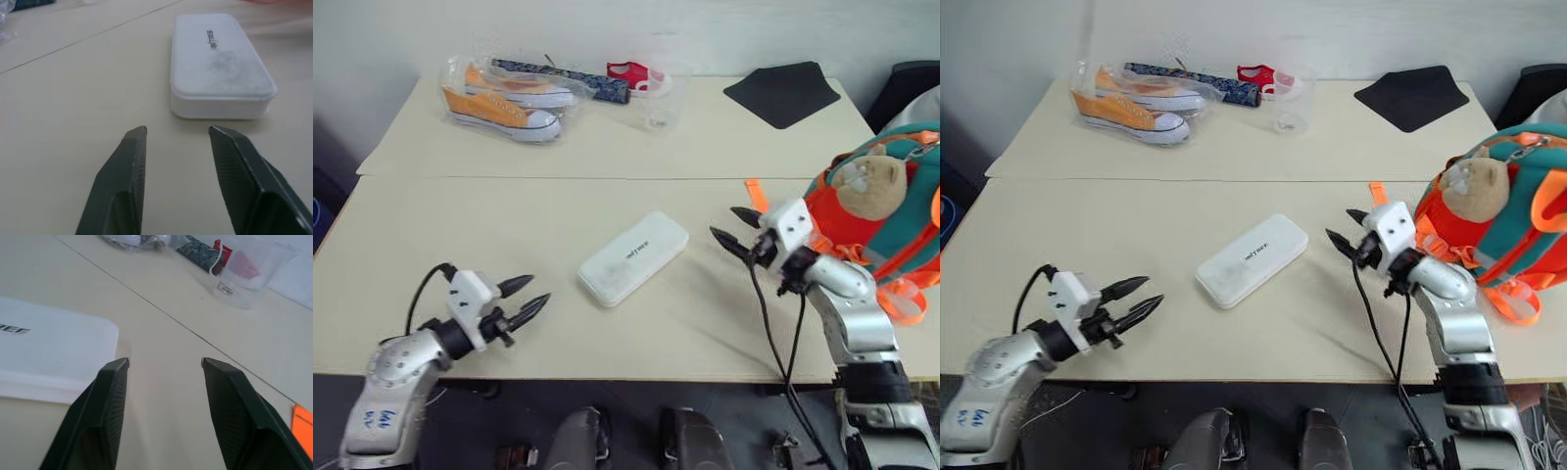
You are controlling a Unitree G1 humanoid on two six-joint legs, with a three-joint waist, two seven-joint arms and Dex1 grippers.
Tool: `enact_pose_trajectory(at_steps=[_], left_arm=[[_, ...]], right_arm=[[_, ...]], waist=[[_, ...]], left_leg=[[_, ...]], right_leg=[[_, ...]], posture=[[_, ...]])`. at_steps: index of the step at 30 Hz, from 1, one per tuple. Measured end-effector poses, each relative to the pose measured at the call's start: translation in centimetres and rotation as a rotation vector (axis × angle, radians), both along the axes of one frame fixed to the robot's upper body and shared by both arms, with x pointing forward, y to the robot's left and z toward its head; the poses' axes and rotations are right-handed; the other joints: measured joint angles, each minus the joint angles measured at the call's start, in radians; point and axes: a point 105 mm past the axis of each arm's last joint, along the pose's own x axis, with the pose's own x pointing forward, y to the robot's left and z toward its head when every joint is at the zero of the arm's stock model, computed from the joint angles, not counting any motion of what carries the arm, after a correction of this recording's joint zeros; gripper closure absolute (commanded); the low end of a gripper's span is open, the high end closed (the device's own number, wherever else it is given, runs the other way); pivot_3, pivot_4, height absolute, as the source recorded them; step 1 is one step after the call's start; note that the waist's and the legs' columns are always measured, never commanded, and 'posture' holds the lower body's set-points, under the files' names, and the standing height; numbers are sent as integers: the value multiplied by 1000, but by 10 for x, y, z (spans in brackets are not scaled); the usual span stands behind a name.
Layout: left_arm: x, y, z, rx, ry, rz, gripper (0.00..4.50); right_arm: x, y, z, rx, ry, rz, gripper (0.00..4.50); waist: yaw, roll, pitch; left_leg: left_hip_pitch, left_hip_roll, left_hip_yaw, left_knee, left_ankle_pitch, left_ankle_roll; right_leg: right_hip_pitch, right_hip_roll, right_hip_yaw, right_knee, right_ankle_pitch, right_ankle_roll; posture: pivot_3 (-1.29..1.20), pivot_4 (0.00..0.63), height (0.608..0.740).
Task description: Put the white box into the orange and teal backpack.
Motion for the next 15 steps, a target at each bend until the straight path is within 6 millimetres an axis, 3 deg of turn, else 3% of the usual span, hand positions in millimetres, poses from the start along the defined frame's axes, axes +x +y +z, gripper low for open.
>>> enact_pose_trajectory(at_steps=[3, 5, 10, 15], left_arm=[[-5, -11, -8, -6, 35, 43, 4261], [-4, -14, -21, -3, 90, 89, 4500], [-7, -24, -36, -5, 181, 115, 4500], [3, -35, -24, -90, 171, 104, 4500]], right_arm=[[12, 8, -2, -78, 2, -48, 3904], [22, 12, -5, -32, 38, -108, 4463], [37, 26, -13, -65, 119, -166, 4463], [43, 50, -36, -83, 262, -140, 4463]], waist=[[-1, 0, 0], [-1, -1, 0], [-3, 0, 0], [-3, 0, 0]], left_leg=[[1, 0, 0, 0, 1, 1], [0, 0, 0, 1, 1, 1], [1, 2, 0, 2, 1, -5], [0, 2, 0, 1, 2, -3]], right_leg=[[1, 1, 0, 0, 0, 0], [1, 1, 0, 0, 0, 0], [0, 2, 0, 1, 0, 0], [-1, 2, 0, 1, 0, 0]], posture=[[0, 150, 740], [0, 150, 740], [0, 150, 740], [0, 150, 740]])
